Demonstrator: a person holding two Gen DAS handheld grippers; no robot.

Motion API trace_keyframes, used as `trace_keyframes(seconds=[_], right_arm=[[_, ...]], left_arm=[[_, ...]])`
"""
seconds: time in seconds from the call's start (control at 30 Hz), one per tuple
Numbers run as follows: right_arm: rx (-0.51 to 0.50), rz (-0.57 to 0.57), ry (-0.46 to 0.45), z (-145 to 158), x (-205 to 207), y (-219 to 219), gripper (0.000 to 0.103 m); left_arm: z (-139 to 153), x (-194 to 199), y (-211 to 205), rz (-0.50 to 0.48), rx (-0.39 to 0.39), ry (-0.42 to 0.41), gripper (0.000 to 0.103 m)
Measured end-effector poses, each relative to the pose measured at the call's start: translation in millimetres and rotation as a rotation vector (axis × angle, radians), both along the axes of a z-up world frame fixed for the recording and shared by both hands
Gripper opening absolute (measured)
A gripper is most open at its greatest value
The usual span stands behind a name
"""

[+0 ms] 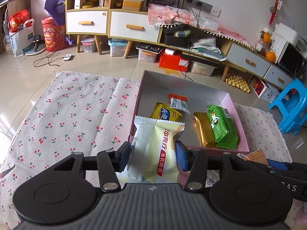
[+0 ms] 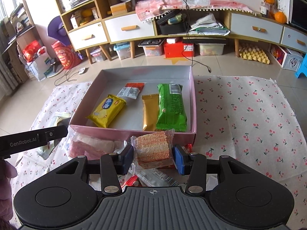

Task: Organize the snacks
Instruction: 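Carry the white pastry bag and wafer cake into the pink box and open both tools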

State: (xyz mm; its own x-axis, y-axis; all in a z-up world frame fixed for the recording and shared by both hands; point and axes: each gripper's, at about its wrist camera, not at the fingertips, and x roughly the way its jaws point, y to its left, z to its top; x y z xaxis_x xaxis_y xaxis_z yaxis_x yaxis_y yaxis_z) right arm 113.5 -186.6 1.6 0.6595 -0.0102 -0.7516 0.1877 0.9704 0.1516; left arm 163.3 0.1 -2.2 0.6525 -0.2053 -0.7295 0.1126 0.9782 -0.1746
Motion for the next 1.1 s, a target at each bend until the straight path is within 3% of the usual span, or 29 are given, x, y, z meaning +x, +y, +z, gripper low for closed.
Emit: trace_keyframes(seconds=[0.83, 1.1], right_arm=[[0.071, -0.052, -0.085, -27, 51, -23, 0.043], [0.090, -0.040, -0.096, -34, 54, -22, 0.044]], left_arm=[[-24, 35, -24, -0.016, 0.004, -0.067, 0.047], [-30, 36, -27, -0.033, 0.043, -0.081, 0.046]])
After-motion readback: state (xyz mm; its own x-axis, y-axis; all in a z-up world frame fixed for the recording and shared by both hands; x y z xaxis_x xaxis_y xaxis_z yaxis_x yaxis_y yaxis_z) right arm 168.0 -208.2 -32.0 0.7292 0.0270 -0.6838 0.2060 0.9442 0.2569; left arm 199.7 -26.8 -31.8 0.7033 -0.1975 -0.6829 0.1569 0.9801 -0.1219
